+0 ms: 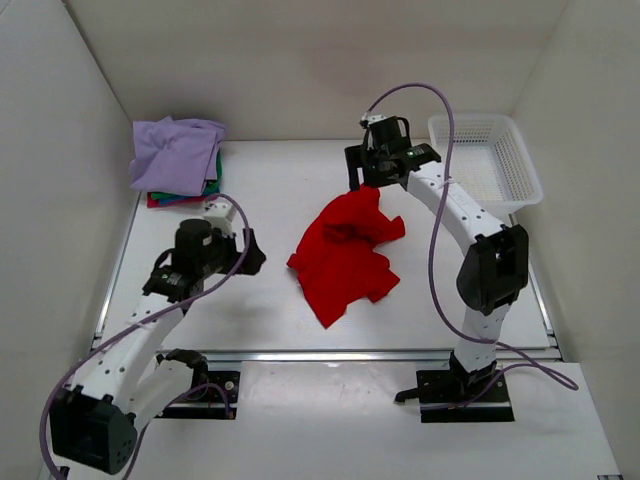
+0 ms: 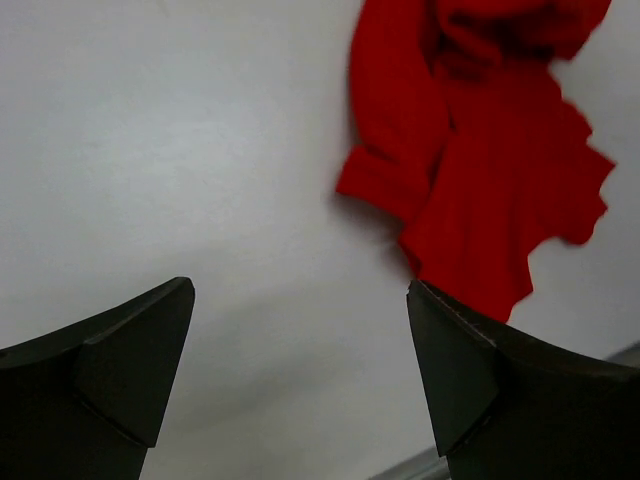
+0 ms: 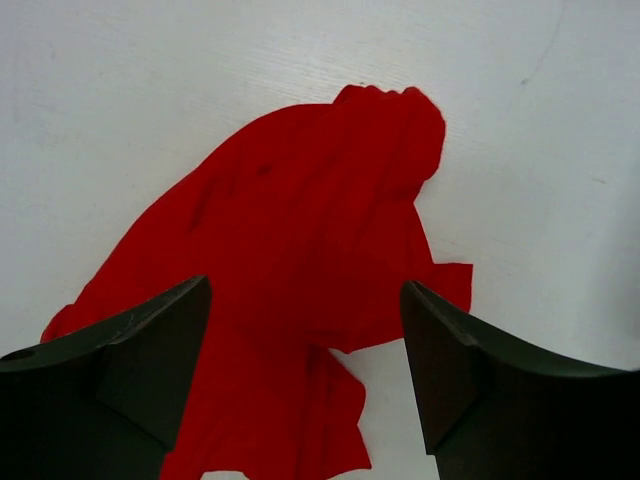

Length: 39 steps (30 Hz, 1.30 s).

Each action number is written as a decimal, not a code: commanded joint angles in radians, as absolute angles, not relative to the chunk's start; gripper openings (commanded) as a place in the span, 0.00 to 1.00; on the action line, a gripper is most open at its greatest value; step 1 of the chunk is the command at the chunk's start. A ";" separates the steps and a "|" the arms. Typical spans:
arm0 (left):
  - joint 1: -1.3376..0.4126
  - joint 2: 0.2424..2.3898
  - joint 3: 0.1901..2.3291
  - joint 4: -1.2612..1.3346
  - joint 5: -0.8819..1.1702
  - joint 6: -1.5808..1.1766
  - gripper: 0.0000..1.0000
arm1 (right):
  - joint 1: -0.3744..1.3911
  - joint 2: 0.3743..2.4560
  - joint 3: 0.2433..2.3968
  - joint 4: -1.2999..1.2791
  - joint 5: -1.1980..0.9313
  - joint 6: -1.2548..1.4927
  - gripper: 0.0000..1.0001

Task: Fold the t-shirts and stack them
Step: Move the tshirt to the center of the board

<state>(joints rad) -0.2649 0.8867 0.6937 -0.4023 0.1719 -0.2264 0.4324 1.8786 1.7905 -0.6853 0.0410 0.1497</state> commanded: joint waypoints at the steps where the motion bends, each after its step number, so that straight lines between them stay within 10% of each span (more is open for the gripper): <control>1: -0.409 0.955 0.626 -0.364 0.227 -0.251 0.97 | 0.381 1.695 1.711 -0.635 0.069 0.158 0.73; 12: -0.759 1.247 0.575 -0.186 0.230 -0.515 0.98 | 0.212 1.451 1.246 -0.508 -0.075 0.232 0.70; 29: -0.930 1.583 0.768 -0.201 0.097 -0.696 0.89 | 0.153 1.471 1.140 -0.462 -0.069 0.255 0.70; 32: -0.942 1.597 0.747 -0.176 0.100 -0.710 0.11 | 0.144 1.543 1.149 -0.436 -0.068 0.270 0.70; 39: -0.859 1.454 0.712 -0.253 0.058 -0.669 0.00 | 0.219 1.733 1.228 -0.399 0.041 0.324 0.69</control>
<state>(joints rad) -0.9058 1.5570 0.7326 -0.1875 0.0967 -0.7017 0.1825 1.6588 1.1492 -0.4625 -0.0414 0.2768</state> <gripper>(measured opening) 0.029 0.693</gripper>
